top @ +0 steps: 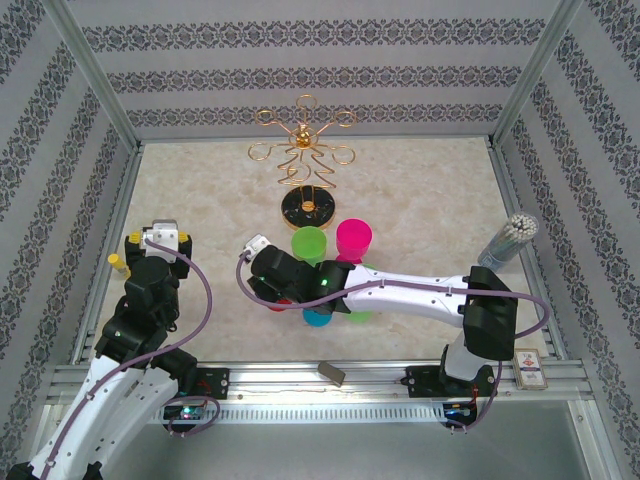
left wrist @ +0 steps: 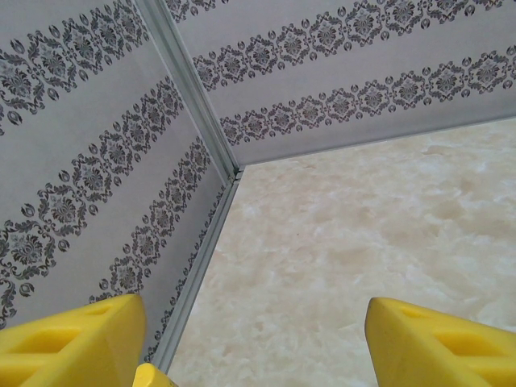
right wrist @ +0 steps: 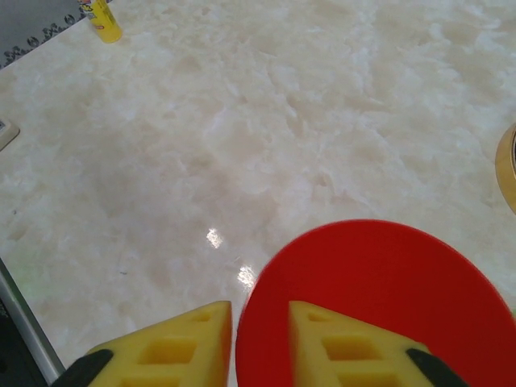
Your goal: Take the wine glass off the wine glass rack
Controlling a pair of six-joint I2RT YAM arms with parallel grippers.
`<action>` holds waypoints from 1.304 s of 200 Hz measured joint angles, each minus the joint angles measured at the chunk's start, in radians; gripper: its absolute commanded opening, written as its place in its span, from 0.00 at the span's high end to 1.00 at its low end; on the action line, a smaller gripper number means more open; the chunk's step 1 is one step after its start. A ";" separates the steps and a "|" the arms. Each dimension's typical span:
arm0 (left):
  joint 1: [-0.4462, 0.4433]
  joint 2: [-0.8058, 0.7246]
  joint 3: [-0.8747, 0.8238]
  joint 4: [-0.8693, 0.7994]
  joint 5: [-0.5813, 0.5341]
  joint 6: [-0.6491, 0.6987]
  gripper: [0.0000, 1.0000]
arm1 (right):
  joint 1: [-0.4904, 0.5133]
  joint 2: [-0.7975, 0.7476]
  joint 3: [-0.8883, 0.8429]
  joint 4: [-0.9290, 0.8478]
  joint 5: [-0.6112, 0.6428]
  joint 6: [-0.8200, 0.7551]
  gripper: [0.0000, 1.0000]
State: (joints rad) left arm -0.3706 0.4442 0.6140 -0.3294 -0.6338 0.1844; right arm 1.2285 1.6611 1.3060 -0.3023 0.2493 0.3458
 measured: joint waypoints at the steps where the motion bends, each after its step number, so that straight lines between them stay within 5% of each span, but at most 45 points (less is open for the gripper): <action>1: 0.000 0.000 0.000 0.000 0.000 0.000 0.27 | 0.000 0.000 0.000 0.000 0.001 -0.002 0.70; 77: 0.000 0.022 0.012 -0.005 0.010 -0.005 0.23 | 0.000 -0.083 0.006 -0.012 0.001 -0.009 0.56; 127: 0.000 0.130 0.110 -0.052 0.060 -0.061 0.21 | -0.048 -0.338 -0.048 -0.024 0.024 -0.015 0.51; 195: 0.001 0.209 0.115 -0.052 0.129 -0.172 0.18 | -0.385 -0.687 -0.304 -0.088 0.024 -0.009 0.44; 261: 0.014 0.317 0.111 -0.014 0.136 -0.246 0.15 | -0.796 -0.729 -0.468 -0.076 -0.064 -0.062 0.36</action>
State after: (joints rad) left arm -0.3569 0.7612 0.7254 -0.3431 -0.4980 -0.0612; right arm 0.4328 0.9325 0.8375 -0.3782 0.1848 0.2836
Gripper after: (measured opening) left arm 0.840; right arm 0.629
